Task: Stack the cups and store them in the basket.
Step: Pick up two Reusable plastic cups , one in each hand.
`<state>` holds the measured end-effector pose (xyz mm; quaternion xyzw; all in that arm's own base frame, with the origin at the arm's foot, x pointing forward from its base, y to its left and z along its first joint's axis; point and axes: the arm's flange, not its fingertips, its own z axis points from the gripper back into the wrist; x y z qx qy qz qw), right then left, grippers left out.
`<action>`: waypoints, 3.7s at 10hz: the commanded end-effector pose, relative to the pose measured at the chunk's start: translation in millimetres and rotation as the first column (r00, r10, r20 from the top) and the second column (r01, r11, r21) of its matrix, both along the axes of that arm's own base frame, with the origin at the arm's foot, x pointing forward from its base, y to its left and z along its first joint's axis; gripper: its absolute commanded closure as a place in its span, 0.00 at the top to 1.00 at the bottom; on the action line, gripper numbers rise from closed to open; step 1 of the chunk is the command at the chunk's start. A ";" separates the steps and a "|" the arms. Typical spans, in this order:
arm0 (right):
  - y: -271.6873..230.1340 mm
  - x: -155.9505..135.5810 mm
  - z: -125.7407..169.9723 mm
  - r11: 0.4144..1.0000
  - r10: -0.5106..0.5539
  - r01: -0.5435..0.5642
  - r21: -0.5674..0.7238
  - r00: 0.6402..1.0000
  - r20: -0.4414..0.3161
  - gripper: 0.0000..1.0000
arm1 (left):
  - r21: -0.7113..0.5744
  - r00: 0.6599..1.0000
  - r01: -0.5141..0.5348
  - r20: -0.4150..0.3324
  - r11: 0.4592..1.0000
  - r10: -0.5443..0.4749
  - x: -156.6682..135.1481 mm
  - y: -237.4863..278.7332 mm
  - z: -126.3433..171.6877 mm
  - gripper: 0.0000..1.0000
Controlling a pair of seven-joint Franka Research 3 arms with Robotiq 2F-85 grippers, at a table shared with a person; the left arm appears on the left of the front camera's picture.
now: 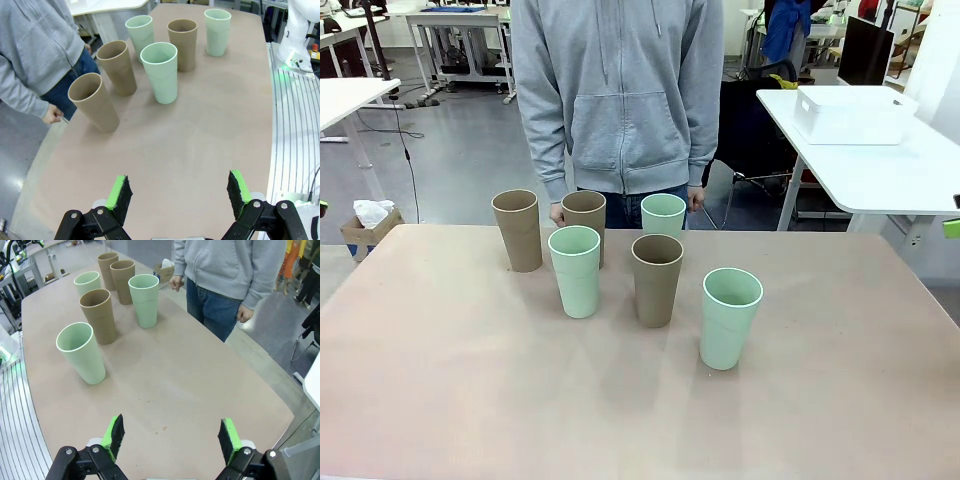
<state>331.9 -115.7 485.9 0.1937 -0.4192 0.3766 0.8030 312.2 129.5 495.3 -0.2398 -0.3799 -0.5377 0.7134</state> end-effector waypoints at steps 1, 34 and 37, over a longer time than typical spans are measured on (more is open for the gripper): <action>-3.1 2.6 0.7 1.000 0.017 -0.017 0.007 0.999 0.027 1.00 | 0.002 1.000 0.008 0.002 1.000 -0.008 0.2 0.7 1.0 1.00; 179.9 81.6 -281.9 0.589 0.565 -0.654 0.475 0.754 0.337 1.00 | -0.570 0.947 0.309 0.111 0.761 -0.301 299.0 -49.3 -232.1 1.00; 186.9 70.9 -283.6 0.620 0.553 -0.630 0.468 0.774 0.310 1.00 | -0.582 0.947 0.306 0.105 0.754 -0.303 302.5 -53.8 -234.3 1.00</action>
